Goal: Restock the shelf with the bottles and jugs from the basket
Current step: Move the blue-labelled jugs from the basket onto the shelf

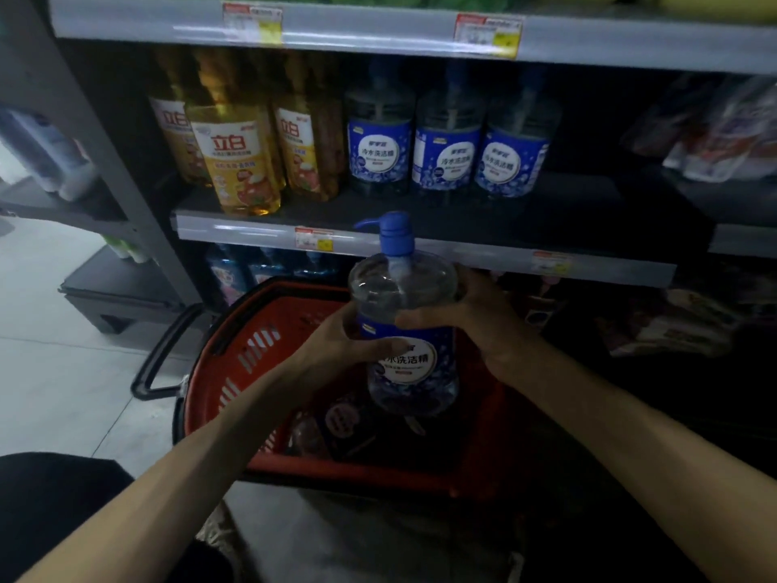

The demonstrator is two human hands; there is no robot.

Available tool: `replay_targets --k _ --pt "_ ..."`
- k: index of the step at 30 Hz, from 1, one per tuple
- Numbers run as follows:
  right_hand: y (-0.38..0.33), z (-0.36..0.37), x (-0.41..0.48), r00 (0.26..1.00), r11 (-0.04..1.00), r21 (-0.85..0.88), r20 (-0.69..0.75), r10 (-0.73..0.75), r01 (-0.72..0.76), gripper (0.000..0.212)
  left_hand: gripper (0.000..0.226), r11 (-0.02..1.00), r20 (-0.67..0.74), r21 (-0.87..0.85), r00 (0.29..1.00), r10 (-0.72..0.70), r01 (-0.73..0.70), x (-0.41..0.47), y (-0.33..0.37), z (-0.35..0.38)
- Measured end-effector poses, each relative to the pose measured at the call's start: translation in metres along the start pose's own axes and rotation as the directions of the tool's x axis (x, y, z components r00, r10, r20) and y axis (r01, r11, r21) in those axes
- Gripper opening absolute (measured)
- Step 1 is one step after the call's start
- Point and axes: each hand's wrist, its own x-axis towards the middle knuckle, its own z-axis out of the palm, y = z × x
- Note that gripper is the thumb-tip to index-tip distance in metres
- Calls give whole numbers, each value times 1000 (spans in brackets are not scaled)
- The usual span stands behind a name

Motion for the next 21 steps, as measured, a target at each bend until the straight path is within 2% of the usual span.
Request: replay_targets --k 4,6,8,12,14,16,19,21 --pt "-12 -18 -5 999 998 -38 -3 -42 42 68 72 998 -24 -47 999 47 -48 6 10 24" --pt "-12 -30 -8 998 999 -16 42 -41 42 71 75 994 -56 -88 997 57 -62 6 14 35" --pt "-13 -42 -12 991 998 51 126 -47 41 71 71 990 -85 -119 994 71 -81 7 17 45" --pt "-16 -76 -23 967 983 181 245 -66 21 76 71 957 -78 -286 997 30 -51 6 22 65" --pt "-12 -87 -33 957 1000 3 289 -16 15 76 61 917 -38 -399 999 4 -19 4 29 75" --pt "-3 -91 -43 969 976 -219 236 66 -13 79 56 900 -38 -436 999 -2 -15 7 39 83" --pt "9 -98 -49 994 972 -235 98 37 -13 79 55 936 -32 -337 994 100 -105 18 54 95" --pt "12 -108 -50 996 983 -184 83 21 -5 79 55 959 -45 -220 984 174 -180 26 64 103"
